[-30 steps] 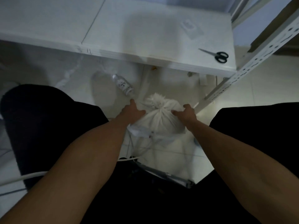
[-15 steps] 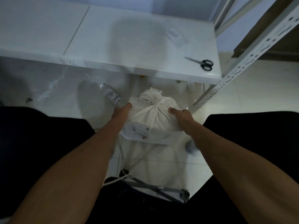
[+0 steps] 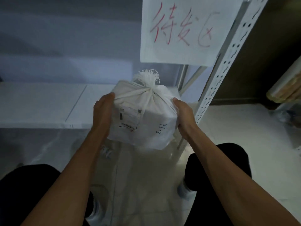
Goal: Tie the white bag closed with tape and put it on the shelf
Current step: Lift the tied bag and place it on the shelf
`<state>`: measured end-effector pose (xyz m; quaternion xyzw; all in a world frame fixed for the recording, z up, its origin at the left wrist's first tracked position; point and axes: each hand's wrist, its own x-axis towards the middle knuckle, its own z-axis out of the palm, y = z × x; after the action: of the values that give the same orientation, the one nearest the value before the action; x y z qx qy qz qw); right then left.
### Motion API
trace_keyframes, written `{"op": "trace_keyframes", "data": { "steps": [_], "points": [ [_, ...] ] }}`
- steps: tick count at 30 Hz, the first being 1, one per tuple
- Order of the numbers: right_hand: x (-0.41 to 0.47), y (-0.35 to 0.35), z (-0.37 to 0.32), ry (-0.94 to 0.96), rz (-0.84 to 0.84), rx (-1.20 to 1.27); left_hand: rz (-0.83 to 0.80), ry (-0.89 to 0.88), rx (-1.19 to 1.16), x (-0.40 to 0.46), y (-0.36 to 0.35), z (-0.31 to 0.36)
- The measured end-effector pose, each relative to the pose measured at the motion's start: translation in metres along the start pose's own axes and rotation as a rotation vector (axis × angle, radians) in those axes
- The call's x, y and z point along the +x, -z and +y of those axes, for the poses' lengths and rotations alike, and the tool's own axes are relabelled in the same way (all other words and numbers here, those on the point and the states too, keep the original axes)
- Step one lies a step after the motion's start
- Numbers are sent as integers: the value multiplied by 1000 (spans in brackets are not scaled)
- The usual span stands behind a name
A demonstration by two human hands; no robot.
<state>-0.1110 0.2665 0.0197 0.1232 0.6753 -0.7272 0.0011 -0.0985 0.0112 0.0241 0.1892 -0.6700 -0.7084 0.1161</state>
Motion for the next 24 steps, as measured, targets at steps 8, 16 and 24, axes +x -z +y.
{"op": "trace_keyframes", "data": {
  "steps": [8,16,24],
  "points": [
    [-8,-13,-95,-12,22,-61,94,-110,230,-6,-23,63],
    [-4,-19,-134,18,-45,-130,163,-92,170,-23,-21,91],
    [15,-12,-127,23,4,-115,165,-94,235,-16,-28,87]
  ]
}}
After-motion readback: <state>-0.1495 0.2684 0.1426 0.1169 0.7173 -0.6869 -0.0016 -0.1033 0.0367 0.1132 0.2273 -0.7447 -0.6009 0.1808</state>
